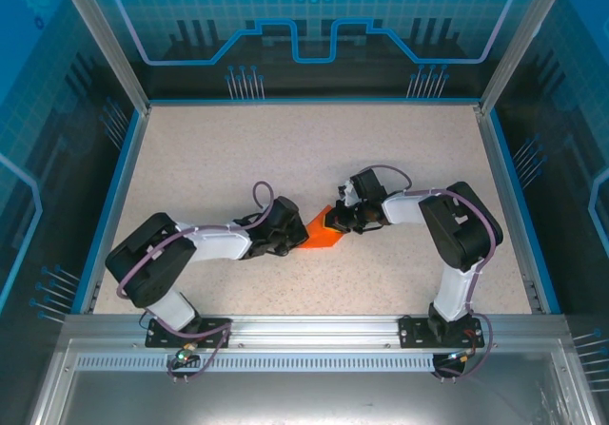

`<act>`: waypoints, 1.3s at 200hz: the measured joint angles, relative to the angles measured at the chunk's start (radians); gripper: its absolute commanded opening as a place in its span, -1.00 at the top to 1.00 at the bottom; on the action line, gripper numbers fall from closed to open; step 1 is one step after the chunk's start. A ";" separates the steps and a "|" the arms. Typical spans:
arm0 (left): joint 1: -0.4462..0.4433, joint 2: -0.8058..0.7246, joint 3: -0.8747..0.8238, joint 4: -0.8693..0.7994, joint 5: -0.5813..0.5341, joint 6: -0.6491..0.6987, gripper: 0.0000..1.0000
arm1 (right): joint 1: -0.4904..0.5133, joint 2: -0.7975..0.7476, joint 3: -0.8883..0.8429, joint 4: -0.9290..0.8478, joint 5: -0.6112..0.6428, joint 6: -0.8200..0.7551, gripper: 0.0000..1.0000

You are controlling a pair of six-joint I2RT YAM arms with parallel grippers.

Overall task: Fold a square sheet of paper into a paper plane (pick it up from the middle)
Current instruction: Fourth fold the wing at the center of the table.

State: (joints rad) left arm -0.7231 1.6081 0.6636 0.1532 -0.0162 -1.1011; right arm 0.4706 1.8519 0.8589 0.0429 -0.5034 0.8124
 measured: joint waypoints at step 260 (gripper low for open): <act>0.000 -0.018 -0.063 0.039 -0.041 -0.024 1.00 | 0.085 0.005 0.092 -0.068 0.001 -0.021 1.00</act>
State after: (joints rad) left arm -0.7231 1.5902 0.6003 0.1917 -0.0574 -1.1255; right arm 0.5560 1.8565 0.9512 -0.0250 -0.5022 0.7914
